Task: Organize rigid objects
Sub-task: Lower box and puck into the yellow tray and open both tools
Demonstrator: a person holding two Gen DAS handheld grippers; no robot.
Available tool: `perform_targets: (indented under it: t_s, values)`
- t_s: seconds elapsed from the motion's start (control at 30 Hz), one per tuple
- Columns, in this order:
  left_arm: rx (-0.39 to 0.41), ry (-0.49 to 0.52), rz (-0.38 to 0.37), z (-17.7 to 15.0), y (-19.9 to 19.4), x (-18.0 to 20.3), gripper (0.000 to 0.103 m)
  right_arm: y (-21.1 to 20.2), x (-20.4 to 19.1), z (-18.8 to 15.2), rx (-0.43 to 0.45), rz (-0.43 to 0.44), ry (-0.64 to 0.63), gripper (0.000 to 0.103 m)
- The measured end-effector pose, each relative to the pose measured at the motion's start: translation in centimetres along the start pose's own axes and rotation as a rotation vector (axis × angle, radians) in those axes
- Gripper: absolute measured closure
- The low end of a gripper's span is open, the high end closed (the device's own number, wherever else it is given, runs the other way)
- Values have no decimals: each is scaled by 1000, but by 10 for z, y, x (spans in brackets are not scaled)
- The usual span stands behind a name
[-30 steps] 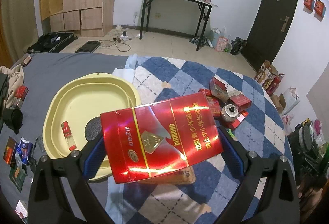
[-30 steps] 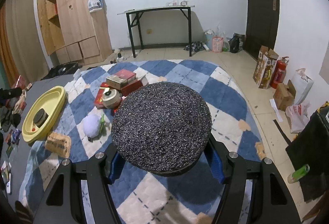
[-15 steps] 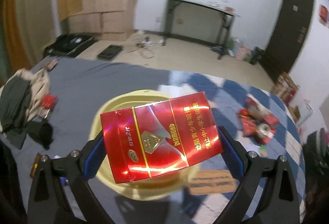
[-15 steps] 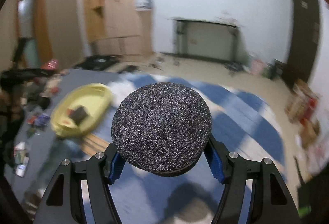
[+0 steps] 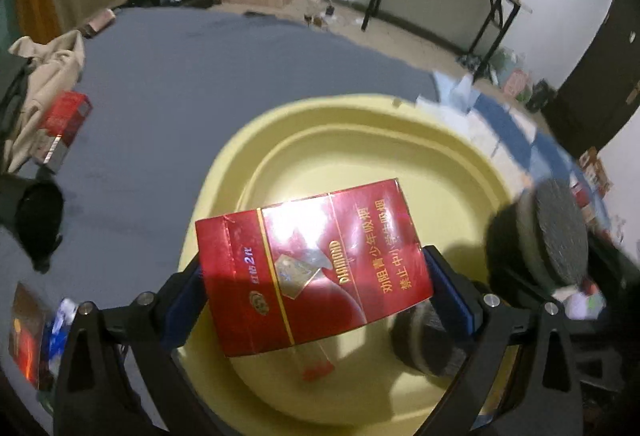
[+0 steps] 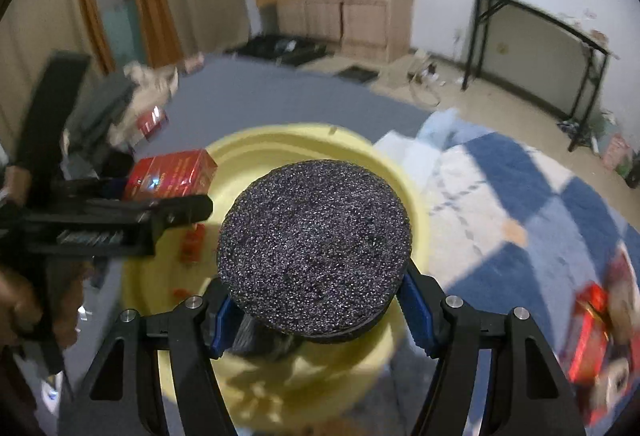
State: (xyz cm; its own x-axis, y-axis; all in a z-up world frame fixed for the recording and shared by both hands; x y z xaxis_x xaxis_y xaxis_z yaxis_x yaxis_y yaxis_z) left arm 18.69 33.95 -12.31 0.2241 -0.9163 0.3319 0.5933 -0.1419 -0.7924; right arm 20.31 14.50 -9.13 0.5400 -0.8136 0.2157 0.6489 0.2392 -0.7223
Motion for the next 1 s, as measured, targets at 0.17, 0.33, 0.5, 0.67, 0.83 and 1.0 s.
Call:
perform_targets:
  t_s: [0.17, 0.33, 0.5, 0.67, 0.83, 1.0]
  values:
    - [-20, -8, -9, 6, 18, -9, 5, 51, -6, 20, -62, -8, -49, 36]
    - [-9, 17, 15, 5, 22, -8, 4, 67, -17, 28, -62, -11, -111, 34]
    - [-6, -48, -3, 8, 16, -12, 1, 72, -20, 25, -71, 15, -116, 16]
    - [59, -53, -17, 17, -23, 1, 0, 38, 1, 24, -17, 10, -37, 4]
    - [115, -27, -48, 22, -69, 48, 0, -39, 66, 10, 52, -10, 185, 0]
    - [151, 78, -147, 10, -108, 140, 0, -141, 149, -47, 132, -135, 297, 0]
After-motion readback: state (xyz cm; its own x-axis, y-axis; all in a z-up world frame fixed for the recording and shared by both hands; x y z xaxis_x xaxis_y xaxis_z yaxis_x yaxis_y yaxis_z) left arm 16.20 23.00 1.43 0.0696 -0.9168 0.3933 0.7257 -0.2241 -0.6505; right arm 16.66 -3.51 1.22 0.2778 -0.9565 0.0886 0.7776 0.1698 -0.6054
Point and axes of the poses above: each gripper's, at about its wrist camera, not at the fingertips, and y roughly the way its jaws point, x to its right, z to its top, the point moved 7 cm from there along y, roughly the way its jaws point, and after that the axes turned 11 degrees about -z, right-handed, at the moved point
